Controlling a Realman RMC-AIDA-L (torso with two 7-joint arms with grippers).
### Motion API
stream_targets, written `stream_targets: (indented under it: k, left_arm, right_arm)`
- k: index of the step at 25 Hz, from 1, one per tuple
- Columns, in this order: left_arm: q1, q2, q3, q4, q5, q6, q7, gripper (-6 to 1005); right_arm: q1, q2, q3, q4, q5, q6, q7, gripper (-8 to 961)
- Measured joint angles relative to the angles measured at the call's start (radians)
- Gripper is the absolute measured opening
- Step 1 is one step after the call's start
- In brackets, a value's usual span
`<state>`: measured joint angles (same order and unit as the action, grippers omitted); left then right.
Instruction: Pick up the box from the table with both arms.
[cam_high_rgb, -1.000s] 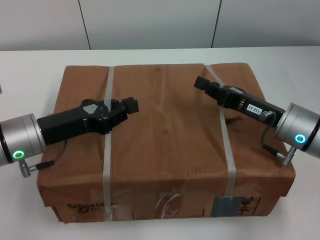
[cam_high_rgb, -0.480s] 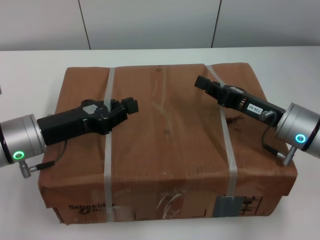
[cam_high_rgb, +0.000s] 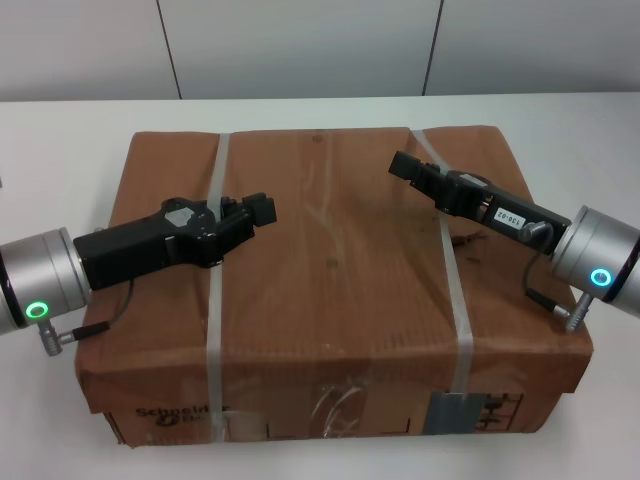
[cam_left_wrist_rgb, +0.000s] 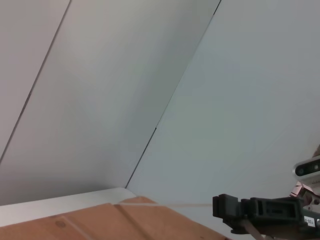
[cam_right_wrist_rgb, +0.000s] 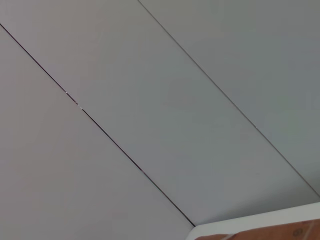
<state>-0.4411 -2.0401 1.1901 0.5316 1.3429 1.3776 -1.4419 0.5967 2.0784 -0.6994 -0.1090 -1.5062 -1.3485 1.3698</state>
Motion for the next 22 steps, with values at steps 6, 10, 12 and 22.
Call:
stream_targets:
  k: [6, 10, 12, 22]
  left_arm:
    - [0.001, 0.000, 0.000, -0.001, 0.000, 0.000, 0.000, 128]
    - [0.001, 0.000, 0.000, -0.001, 0.000, 0.000, 0.001, 128]
    - [0.001, 0.000, 0.000, 0.000, 0.000, 0.000, 0.001, 128]
    - [0.001, 0.000, 0.000, 0.004, -0.002, 0.000, 0.001, 128]
  right_arm:
    - [0.000, 0.000, 0.000, 0.000, 0.000, 0.000, 0.000, 38]
    - [0.000, 0.000, 0.000, 0.000, 0.000, 0.000, 0.000, 38]
    - [0.000, 0.000, 0.000, -0.001, 0.000, 0.000, 0.000, 38]
    - [-0.007, 0.000, 0.000, -0.002, 0.012, 0.000, -0.003, 39]
